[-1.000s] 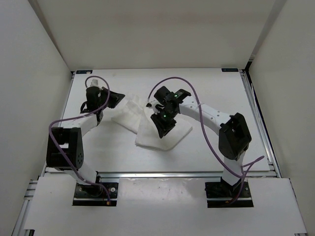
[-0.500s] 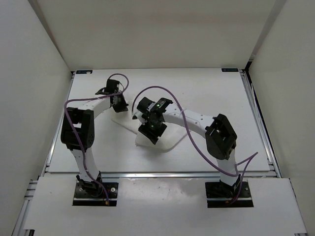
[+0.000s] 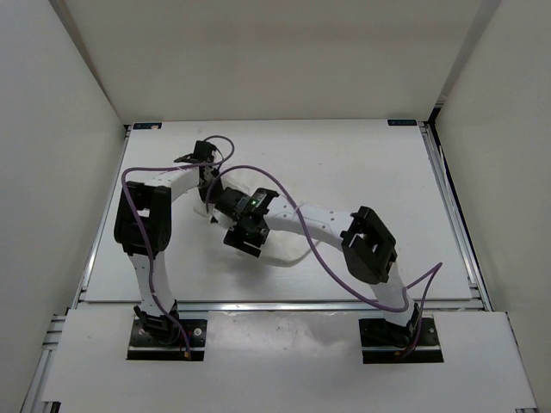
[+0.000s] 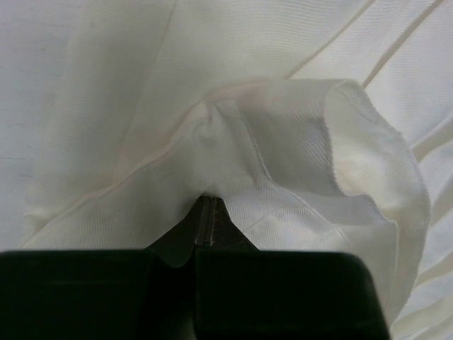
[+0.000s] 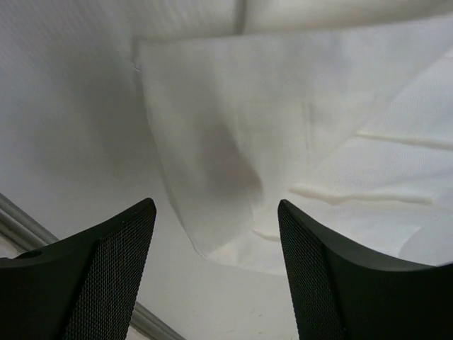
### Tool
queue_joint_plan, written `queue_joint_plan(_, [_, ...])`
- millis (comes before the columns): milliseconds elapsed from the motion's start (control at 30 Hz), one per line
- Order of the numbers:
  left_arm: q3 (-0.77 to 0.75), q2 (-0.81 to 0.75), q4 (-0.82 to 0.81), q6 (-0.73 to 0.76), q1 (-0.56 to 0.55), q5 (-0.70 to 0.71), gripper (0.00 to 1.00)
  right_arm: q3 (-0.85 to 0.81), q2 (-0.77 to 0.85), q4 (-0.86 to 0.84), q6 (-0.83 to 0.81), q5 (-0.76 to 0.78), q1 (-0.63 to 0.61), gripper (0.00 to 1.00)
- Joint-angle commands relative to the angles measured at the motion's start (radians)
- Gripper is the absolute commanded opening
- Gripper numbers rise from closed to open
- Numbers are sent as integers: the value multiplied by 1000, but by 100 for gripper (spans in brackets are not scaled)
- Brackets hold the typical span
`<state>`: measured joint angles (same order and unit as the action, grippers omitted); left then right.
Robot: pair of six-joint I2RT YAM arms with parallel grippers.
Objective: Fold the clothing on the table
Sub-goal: Fold the skirt
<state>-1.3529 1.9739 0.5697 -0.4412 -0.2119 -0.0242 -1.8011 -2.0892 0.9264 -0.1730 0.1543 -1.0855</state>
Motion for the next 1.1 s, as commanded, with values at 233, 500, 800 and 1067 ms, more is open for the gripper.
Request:
queue_joint_plan(233, [24,2,29,49,62,-74,0,97,-23,-182,-89,136,-80,73])
queue_joint_plan(500, [37,2,16,56,62,-80,0,91,-87,-242,-108,162,-96,65])
queue_joint_plan(800, [58,2,13,55,74,-88,0,77,-74,-235,-102,210,-73,0])
queue_joint_plan(1067, [127,-30,-10,51,100,-97,0,61,79,-153,69,-230,131,0])
